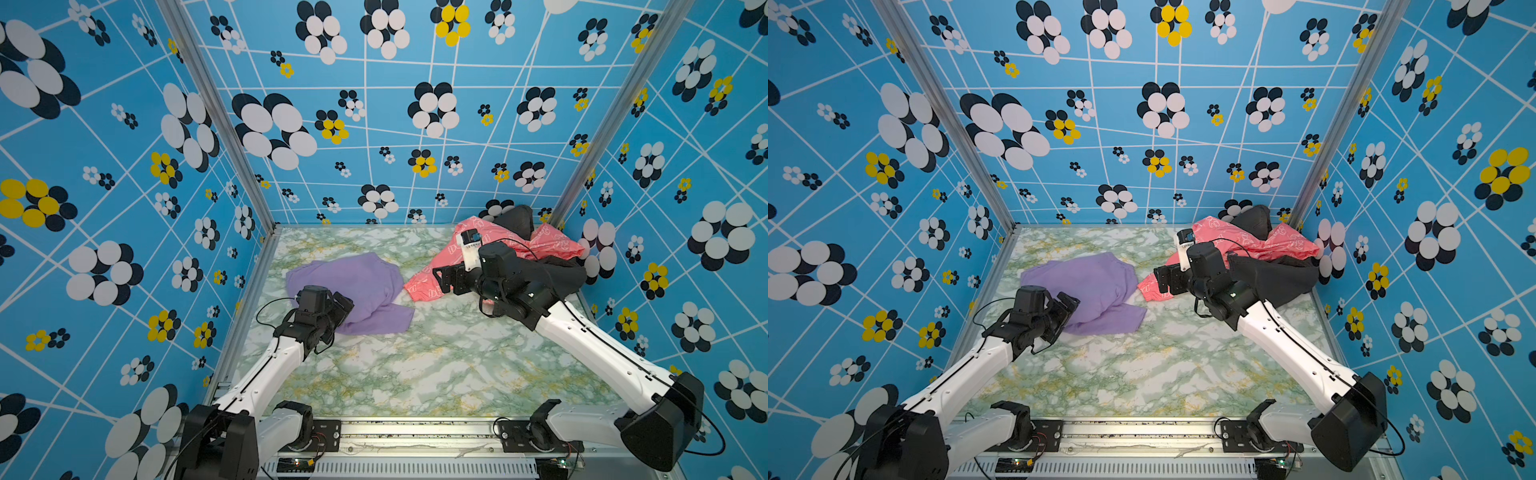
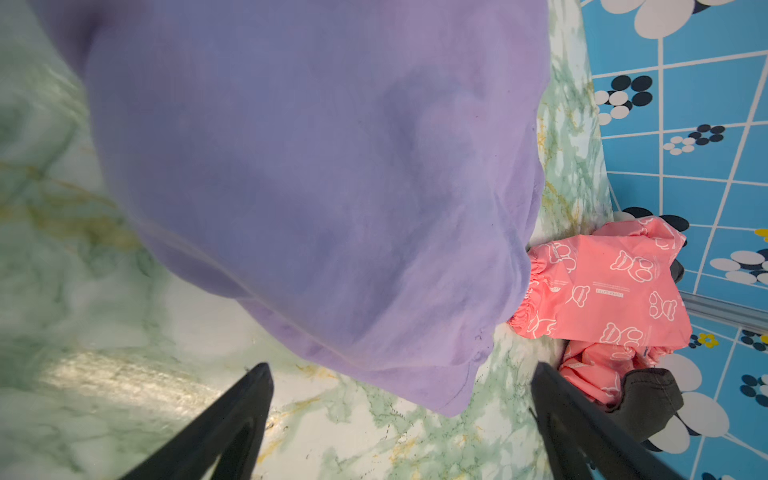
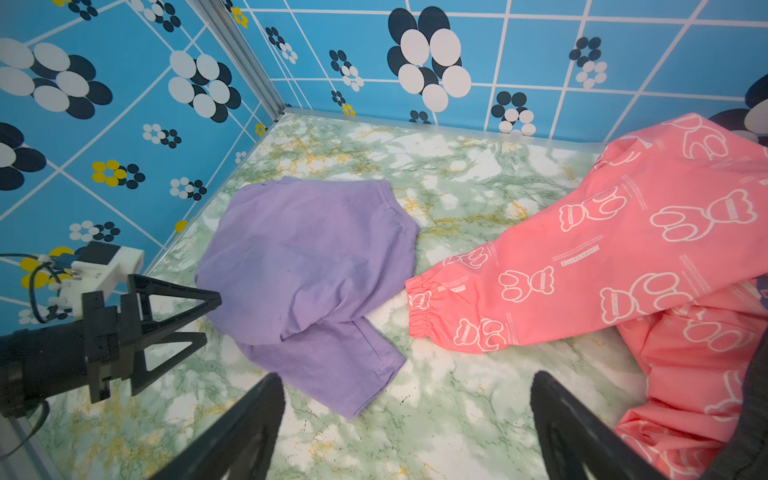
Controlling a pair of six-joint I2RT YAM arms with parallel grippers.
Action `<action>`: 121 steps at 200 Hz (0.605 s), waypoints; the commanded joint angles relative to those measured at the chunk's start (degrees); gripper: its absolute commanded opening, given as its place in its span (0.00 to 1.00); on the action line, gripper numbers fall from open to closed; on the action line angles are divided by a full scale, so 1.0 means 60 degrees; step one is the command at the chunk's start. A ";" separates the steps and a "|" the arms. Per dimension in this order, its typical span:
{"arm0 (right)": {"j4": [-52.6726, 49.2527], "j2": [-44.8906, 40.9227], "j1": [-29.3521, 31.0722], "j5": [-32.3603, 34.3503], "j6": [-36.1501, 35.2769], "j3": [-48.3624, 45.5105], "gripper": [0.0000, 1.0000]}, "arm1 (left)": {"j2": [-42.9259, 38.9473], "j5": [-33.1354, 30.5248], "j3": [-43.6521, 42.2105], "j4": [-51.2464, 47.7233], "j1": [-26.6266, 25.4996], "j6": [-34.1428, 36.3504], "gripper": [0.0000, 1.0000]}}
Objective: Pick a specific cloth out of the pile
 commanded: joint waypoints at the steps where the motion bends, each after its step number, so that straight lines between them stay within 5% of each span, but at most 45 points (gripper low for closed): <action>1: 0.0307 -0.0248 -0.0083 -0.0021 0.0235 -0.0177 0.95 | 0.0228 0.0532 -0.0363 0.0415 0.0047 -0.1423 0.98; 121: 0.0477 -0.0256 -0.0126 -0.0132 0.0515 -0.0317 0.95 | 0.1598 0.0862 -0.0707 0.1106 0.0040 -0.2358 0.97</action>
